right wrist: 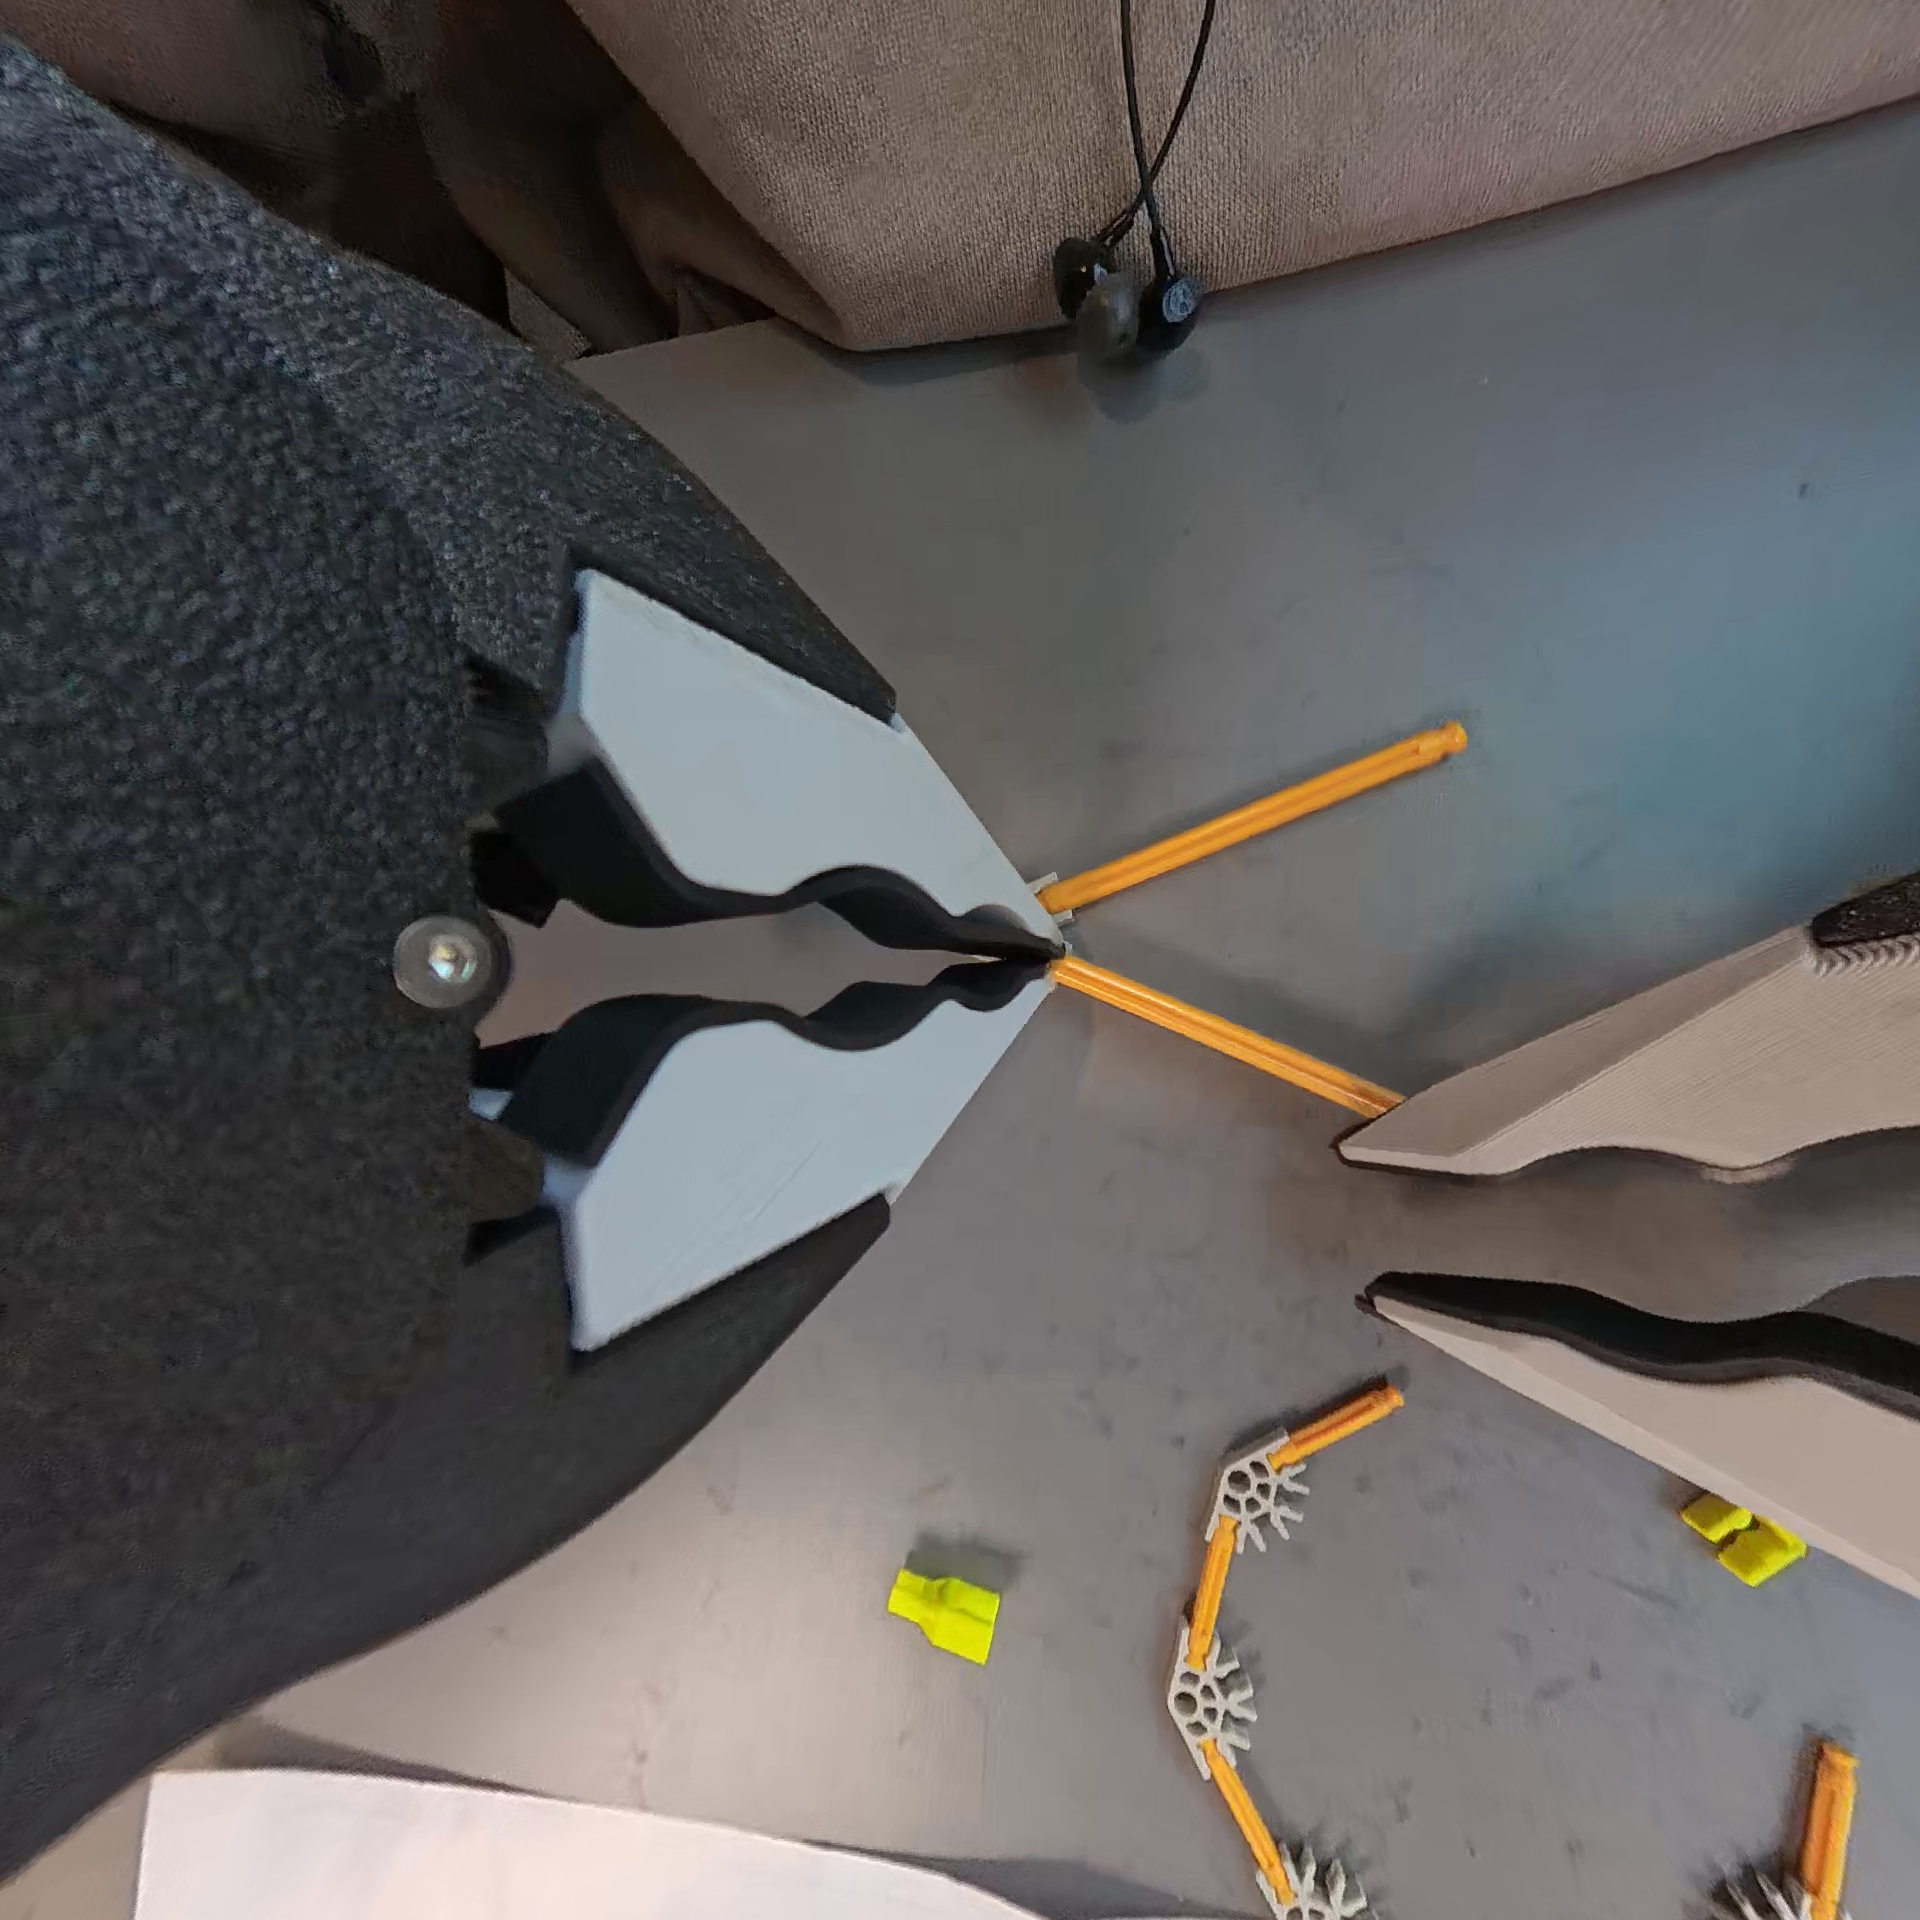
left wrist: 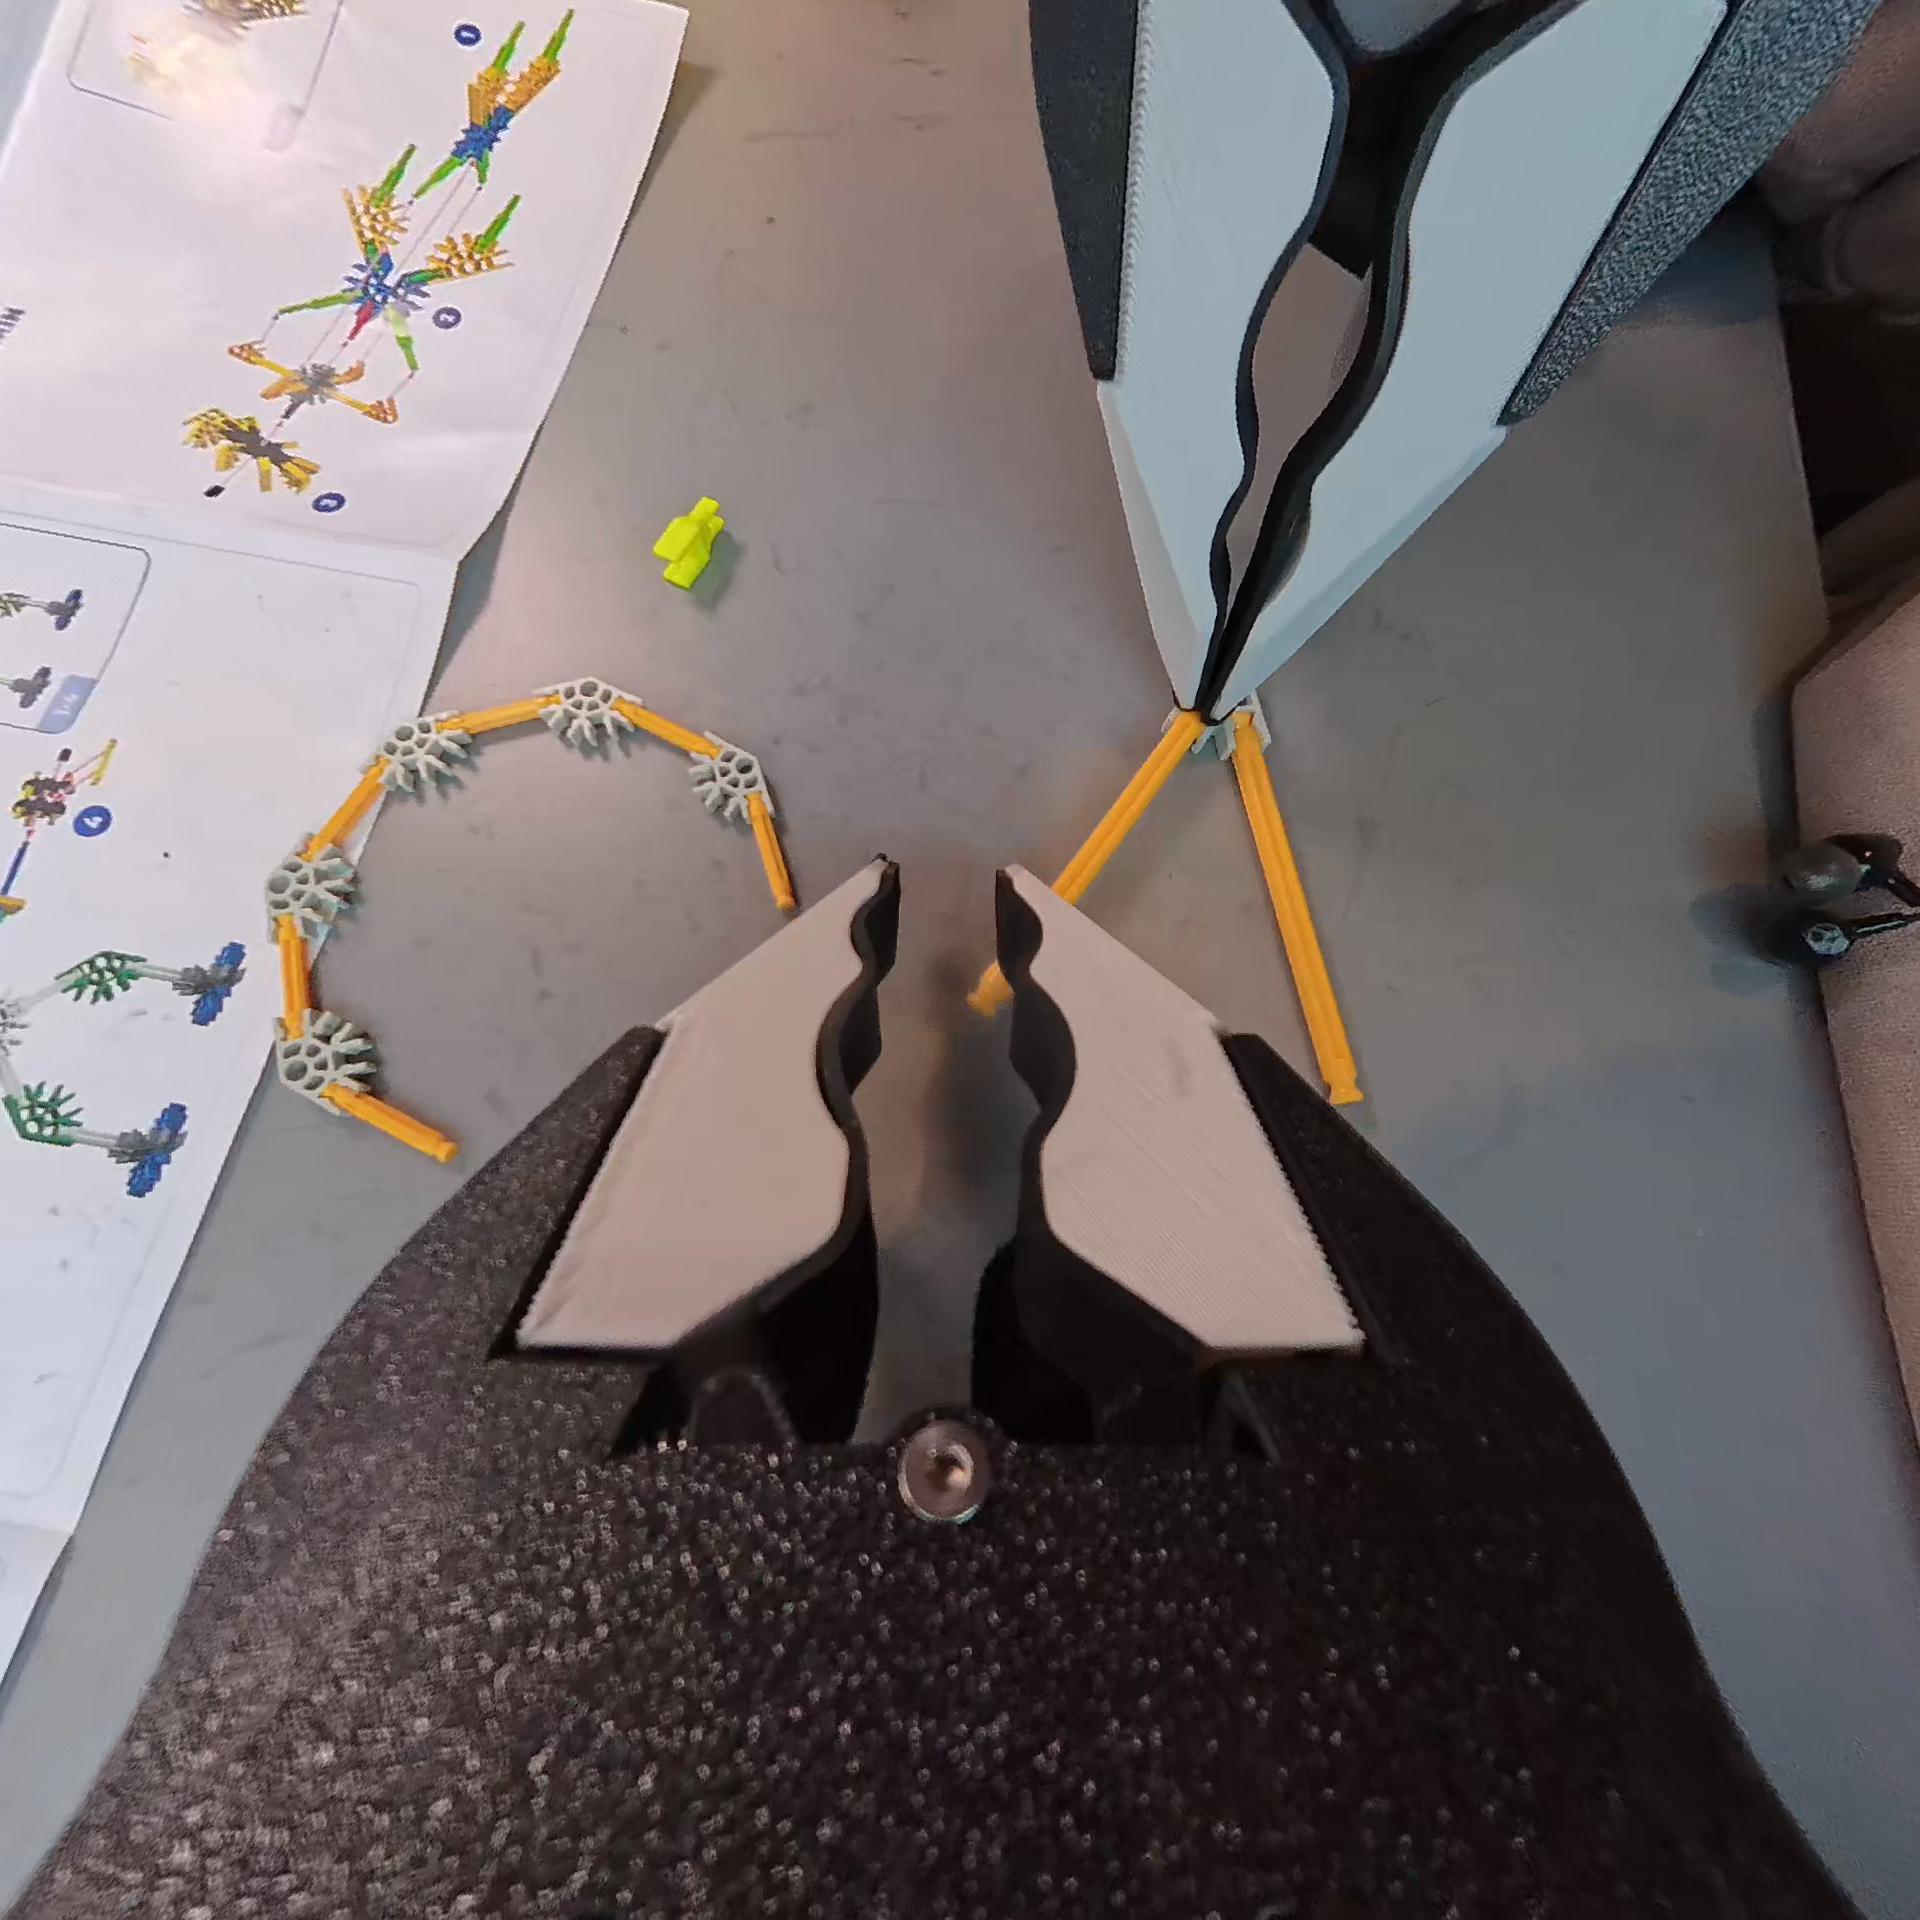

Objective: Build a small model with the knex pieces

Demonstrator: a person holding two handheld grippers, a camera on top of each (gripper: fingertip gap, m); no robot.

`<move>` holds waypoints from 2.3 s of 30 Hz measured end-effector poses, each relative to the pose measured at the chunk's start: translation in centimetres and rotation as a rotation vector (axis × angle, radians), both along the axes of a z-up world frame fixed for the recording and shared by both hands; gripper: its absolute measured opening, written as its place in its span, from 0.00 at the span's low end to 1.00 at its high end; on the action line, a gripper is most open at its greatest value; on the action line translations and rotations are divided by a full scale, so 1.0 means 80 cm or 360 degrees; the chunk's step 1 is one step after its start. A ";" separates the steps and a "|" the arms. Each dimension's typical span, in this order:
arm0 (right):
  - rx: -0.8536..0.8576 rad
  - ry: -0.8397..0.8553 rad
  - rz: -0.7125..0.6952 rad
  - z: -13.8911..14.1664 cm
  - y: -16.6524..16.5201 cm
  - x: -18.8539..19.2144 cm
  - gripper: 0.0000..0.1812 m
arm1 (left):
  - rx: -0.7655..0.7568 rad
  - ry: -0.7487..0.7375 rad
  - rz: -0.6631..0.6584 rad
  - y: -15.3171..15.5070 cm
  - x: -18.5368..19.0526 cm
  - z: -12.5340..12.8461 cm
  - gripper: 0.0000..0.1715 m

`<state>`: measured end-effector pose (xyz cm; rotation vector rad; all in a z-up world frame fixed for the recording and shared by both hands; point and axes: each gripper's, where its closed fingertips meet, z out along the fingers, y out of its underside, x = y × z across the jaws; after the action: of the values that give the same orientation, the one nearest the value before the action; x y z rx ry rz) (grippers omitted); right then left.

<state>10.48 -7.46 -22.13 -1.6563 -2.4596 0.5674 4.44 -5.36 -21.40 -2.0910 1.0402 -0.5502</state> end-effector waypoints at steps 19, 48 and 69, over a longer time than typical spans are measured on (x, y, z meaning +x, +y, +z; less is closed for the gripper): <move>0.0070 -0.0098 0.0088 -0.003 -0.007 -0.016 0.00 | -0.0020 0.0081 -0.0248 -0.038 -0.002 -0.008 0.10; -0.0256 0.0376 -0.0444 0.004 -0.069 0.012 0.25 | -0.0023 0.0171 -0.0452 -0.064 -0.006 -0.016 0.13; 0.0012 0.0381 0.0489 -0.005 -0.067 -0.004 0.13 | 0.0085 0.0150 0.0328 0.025 -0.126 0.005 0.11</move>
<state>10.16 -12.82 -22.49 -1.1342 -2.5413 0.7421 -5.67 -3.40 -21.00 -2.1619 0.8676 -0.3207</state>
